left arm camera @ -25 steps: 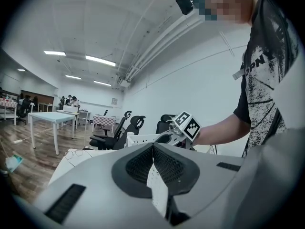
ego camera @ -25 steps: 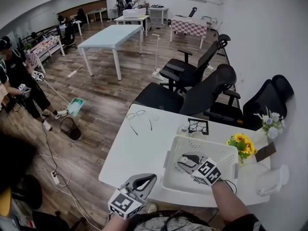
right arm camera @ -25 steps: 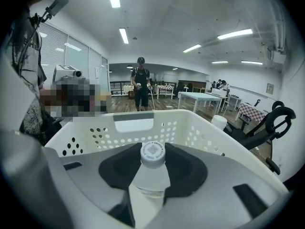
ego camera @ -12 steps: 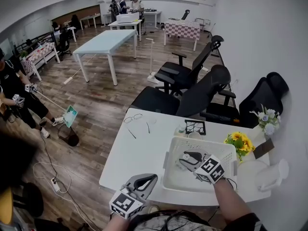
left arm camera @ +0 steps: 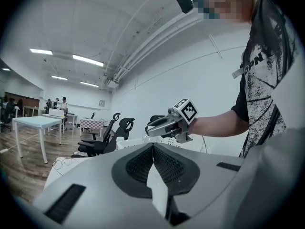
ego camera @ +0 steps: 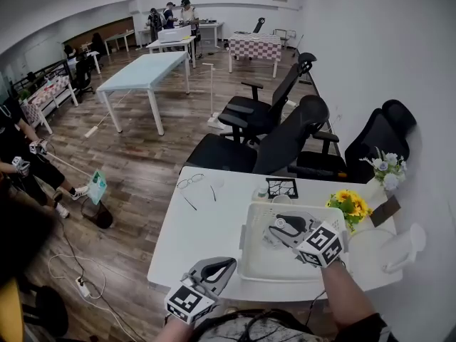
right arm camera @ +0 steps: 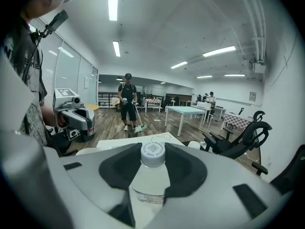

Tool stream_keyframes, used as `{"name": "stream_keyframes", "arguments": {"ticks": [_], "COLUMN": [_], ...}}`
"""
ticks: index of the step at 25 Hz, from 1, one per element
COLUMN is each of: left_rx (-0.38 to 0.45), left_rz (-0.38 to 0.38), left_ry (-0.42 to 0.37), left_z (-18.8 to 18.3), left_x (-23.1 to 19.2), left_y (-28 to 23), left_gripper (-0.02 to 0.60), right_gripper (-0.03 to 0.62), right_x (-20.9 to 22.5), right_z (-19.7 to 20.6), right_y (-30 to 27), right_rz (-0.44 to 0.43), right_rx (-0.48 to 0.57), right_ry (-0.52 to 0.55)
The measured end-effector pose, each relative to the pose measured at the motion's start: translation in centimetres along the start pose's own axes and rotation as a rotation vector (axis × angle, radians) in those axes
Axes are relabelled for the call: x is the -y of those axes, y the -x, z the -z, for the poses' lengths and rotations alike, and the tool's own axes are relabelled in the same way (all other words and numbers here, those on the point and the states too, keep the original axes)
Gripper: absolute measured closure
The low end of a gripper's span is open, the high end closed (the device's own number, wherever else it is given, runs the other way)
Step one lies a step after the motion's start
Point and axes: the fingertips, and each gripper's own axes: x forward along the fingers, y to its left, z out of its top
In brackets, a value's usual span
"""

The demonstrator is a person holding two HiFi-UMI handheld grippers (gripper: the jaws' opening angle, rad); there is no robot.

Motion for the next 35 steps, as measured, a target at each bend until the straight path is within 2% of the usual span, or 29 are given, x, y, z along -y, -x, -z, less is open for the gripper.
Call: {"name": "stream_keyframes", "arguments": {"ticks": [10, 13, 17, 22, 26, 35], "left_rx": [0.016, 0.013, 0.026, 0.023, 0.055, 0.046], "left_rz": [0.086, 0.119, 0.151, 0.19, 0.218, 0.29], "left_ry": [-0.029, -0.057, -0.043, -0.062, -0.032, -0.088], "left_z": [-0.5, -0.9, -1.3, -1.6, -2.2, -3.2], "left_x": [0.9, 1.5, 2.4, 3.3, 4.4, 8.2], "left_y": [-0.4, -0.6, -1.0, -1.6, -2.3, -4.7], "left_gripper": [0.571, 0.571, 0.571, 0.571, 0.571, 0.571], "right_gripper": [0.433, 0.433, 0.433, 0.433, 0.433, 0.433], "right_x": [0.9, 1.1, 1.7, 2.8, 4.0, 7.0], "right_z": [-4.9, -5.7, -6.7, -7.8, -8.7, -9.1], "right_y": [3.6, 4.8, 6.9, 10.2, 13.5, 23.5], "right_rz": [0.092, 0.116, 0.137, 0.195, 0.253, 0.405], "right_rx": [0.103, 0.113, 0.134, 0.166, 0.193, 0.271], "right_ry": [-0.01, -0.017, -0.049, -0.049, -0.042, -0.052]}}
